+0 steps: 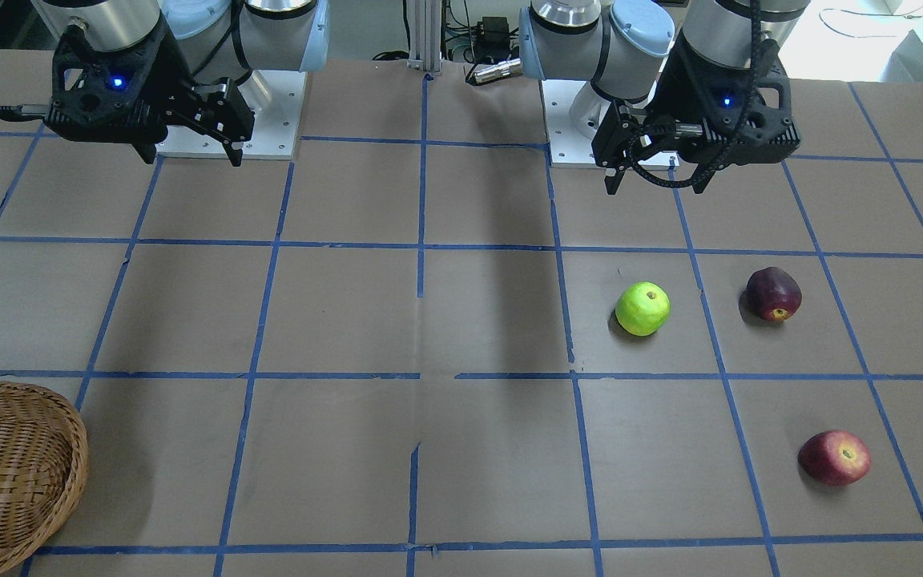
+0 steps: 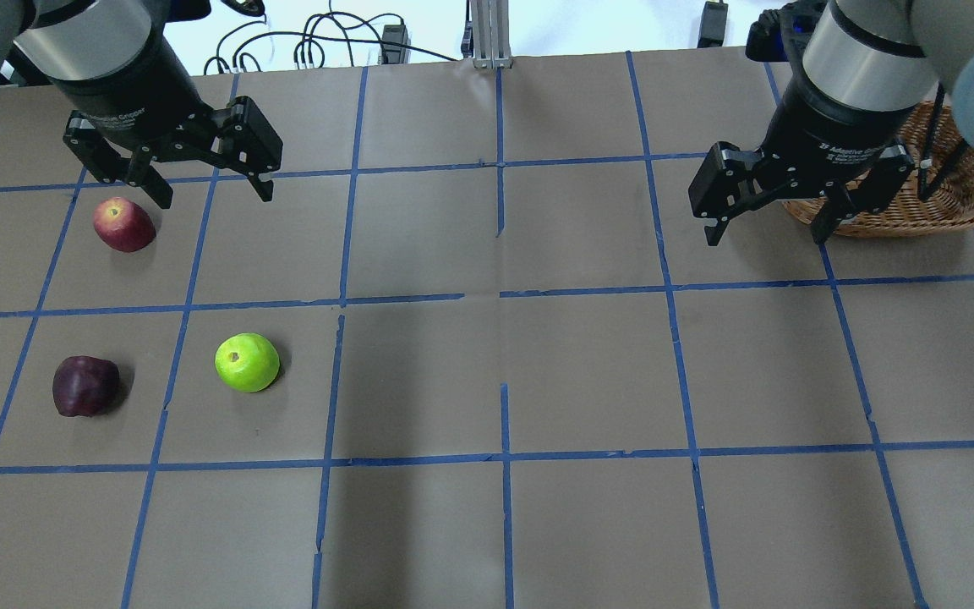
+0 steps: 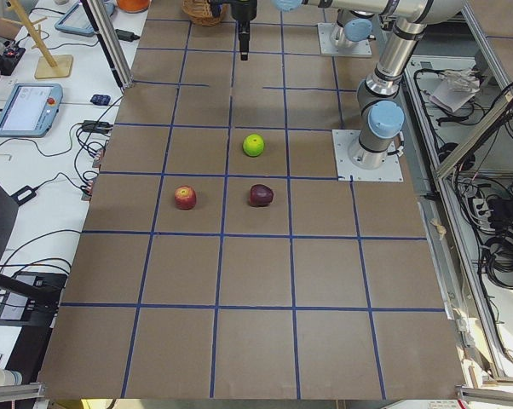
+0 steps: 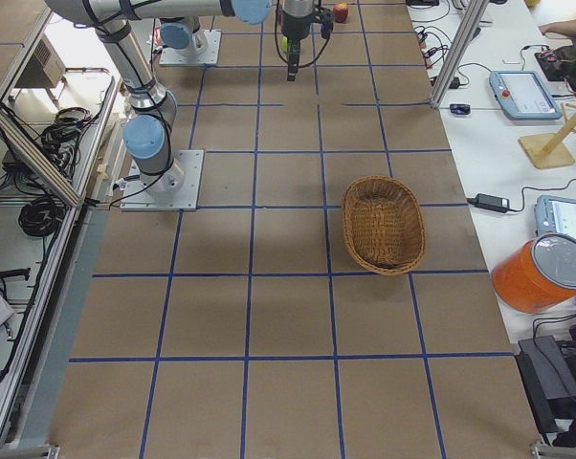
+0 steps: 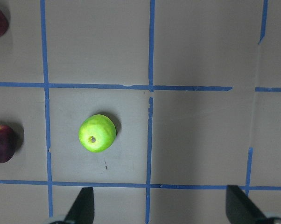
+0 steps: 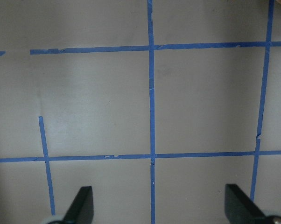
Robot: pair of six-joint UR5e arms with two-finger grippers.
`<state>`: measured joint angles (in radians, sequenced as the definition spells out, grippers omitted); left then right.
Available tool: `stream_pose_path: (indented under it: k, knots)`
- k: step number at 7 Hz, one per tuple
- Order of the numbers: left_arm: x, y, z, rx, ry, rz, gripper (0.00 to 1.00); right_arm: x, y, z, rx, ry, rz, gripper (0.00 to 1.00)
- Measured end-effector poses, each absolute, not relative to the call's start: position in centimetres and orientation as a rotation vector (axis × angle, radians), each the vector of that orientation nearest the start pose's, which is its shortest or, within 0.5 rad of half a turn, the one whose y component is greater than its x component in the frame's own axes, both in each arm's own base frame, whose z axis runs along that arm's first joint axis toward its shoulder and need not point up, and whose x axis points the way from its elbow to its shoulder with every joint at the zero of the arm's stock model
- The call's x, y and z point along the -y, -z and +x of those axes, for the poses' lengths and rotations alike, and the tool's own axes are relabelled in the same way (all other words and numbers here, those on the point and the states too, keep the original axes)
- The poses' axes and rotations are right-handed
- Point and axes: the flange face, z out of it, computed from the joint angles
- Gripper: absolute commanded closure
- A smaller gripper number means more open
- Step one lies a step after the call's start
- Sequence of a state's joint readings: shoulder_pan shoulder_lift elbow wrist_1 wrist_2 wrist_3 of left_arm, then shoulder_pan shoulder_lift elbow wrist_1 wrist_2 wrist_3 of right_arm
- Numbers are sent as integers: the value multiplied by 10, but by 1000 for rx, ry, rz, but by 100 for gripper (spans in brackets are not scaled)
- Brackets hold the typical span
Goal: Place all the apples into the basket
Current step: 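Reach the left gripper down and grasp the green apple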
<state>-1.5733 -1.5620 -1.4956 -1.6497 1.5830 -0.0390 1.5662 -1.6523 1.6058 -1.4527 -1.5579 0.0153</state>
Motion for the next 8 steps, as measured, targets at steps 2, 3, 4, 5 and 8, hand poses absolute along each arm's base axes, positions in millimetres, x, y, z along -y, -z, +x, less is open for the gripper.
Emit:
stream_pose_path:
  k: [2, 3, 4, 5, 8]
  knots:
    - [489, -521, -133, -3130, 12, -59, 0, 450, -497, 132, -3127, -116, 34, 0]
    - [489, -520, -133, -3130, 11, -59, 0, 450, -497, 132, -3128, -119, 35, 0]
    - [490, -516, -132, -3131, -4, -53, 0, 450, -497, 131, -3131, -122, 36, 0]
    - [491, -502, -126, -3132, -37, -24, 0, 450, -496, 131, -3136, -126, 36, 0]
    - [495, -387, -66, -3144, -71, 115, 0, 450, -496, 130, -3141, -128, 36, 0]
